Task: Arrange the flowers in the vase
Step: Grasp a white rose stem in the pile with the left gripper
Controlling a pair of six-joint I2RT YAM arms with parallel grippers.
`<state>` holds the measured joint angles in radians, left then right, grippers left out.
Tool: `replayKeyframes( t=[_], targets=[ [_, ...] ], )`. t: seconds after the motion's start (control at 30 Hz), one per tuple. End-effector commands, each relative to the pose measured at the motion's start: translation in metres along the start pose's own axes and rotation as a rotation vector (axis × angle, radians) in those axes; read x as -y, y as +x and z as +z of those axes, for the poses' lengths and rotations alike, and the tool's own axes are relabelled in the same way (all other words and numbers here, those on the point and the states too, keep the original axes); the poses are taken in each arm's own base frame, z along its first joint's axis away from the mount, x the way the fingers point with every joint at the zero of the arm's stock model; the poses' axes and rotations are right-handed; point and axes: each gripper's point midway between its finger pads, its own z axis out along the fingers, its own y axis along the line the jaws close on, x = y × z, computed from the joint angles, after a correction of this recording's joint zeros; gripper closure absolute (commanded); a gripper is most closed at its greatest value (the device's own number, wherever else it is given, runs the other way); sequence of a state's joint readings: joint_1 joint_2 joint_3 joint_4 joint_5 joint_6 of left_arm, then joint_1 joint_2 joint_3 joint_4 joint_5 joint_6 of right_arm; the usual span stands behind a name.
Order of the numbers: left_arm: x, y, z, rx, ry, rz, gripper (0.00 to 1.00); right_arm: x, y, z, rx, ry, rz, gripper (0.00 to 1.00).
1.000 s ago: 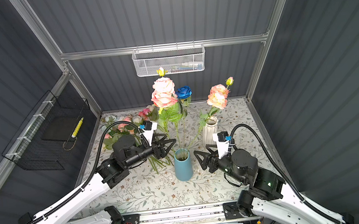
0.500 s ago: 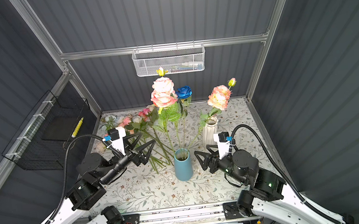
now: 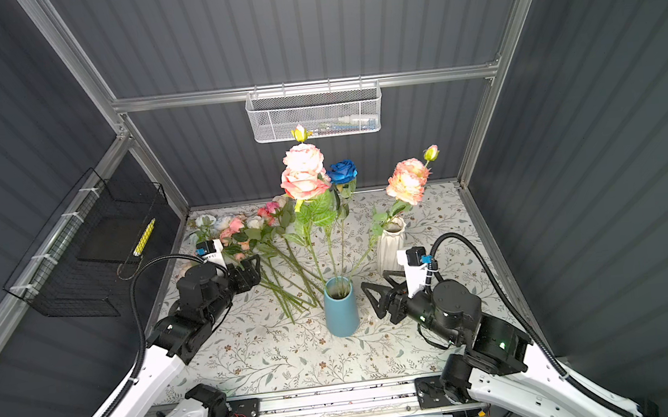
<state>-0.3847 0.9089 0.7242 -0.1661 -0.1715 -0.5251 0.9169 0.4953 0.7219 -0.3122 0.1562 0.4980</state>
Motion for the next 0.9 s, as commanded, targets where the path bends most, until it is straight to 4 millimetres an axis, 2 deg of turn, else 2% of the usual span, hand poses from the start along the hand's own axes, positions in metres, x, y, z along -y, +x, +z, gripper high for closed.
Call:
replayKeyframes(
  t=[0.0, 0.07, 0.2, 0.27, 0.33, 0.5, 0.67, 0.77, 0.87],
  targets=[
    [0.001, 0.015, 0.028, -0.099, 0.075, -0.135, 0.21, 0.000, -0.001, -0.002, 0.013, -0.011, 0.014, 0.22],
    [-0.001, 0.021, 0.047, -0.122, 0.062, -0.153, 0.24, -0.001, -0.001, -0.003, 0.014, -0.013, 0.015, 0.22],
    [-0.028, 0.042, 0.082, -0.214, -0.079, -0.191, 0.44, 0.001, -0.002, -0.006, 0.017, -0.008, 0.014, 0.22],
    [-0.045, 0.053, 0.097, -0.252, -0.138, -0.207, 0.46, 0.002, -0.002, -0.009, 0.023, -0.004, 0.014, 0.22],
    [-0.052, 0.060, 0.111, -0.269, -0.150, -0.199, 0.45, 0.003, -0.002, -0.011, 0.026, 0.000, 0.013, 0.22],
    [-0.048, 0.073, 0.143, -0.349, -0.124, -0.146, 0.48, 0.006, -0.002, -0.011, 0.020, 0.013, 0.004, 0.22],
    [-0.050, 0.087, 0.161, -0.394, -0.115, -0.135, 0.47, 0.007, -0.001, -0.009, 0.017, 0.021, -0.003, 0.22],
    [-0.046, 0.083, 0.166, -0.361, -0.092, -0.158, 0.47, 0.006, 0.000, -0.007, 0.013, 0.020, -0.008, 0.22],
    [-0.031, 0.071, 0.172, -0.316, -0.018, -0.192, 0.49, 0.006, 0.000, -0.005, 0.006, 0.021, -0.014, 0.22]
  ],
)
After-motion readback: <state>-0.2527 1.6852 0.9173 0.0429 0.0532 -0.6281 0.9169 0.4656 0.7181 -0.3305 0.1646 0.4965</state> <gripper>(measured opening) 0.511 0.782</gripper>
